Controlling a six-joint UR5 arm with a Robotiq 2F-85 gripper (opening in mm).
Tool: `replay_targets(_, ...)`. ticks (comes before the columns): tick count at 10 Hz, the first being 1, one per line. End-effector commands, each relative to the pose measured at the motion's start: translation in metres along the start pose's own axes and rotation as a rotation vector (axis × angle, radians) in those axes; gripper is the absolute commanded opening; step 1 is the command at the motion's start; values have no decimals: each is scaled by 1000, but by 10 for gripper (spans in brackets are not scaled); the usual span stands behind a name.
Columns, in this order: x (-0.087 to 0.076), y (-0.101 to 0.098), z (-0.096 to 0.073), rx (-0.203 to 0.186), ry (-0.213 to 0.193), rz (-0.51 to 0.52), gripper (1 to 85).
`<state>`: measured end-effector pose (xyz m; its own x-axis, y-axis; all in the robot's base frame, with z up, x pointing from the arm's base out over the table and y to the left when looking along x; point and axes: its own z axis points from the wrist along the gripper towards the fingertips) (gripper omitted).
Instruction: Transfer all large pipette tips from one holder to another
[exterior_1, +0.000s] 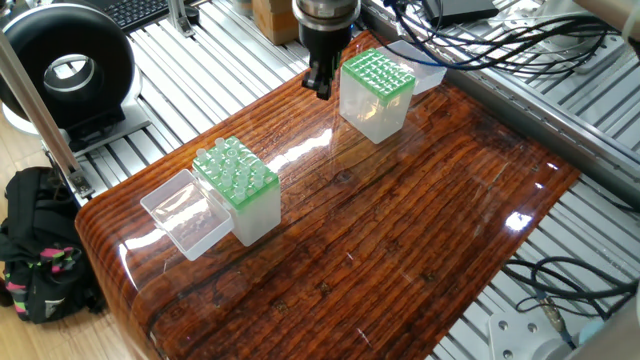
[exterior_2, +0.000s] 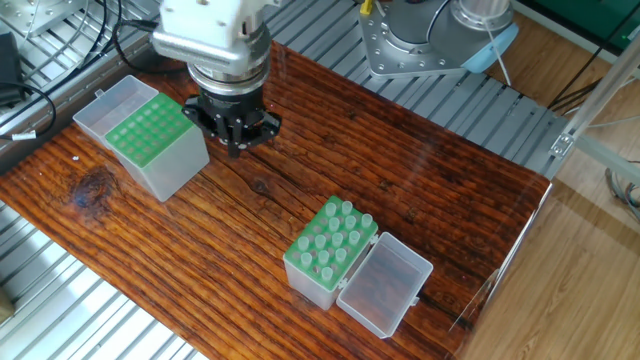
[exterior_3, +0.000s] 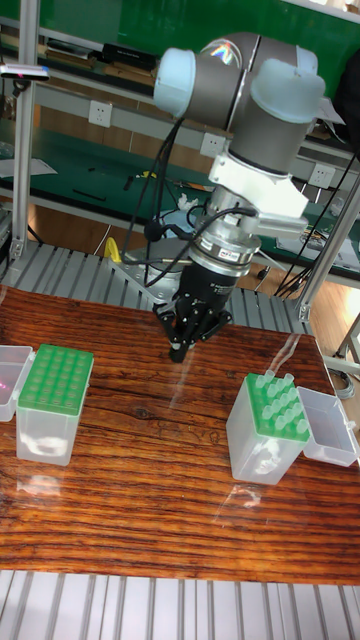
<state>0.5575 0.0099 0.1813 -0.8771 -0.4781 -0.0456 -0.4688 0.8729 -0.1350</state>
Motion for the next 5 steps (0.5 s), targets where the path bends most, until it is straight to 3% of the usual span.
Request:
replay_targets(1,-73,3,-9,57,-294,-6,10)
replay_targets(2,-121,10,-30,40,-488,-43,10)
replay_targets(3,-92,8,-15,31,-370,-113,10)
replay_targets(4,-2,21,2,-80,-26,-99,10)
replay_targets(5,30,26,1,-99,96,-94,10)
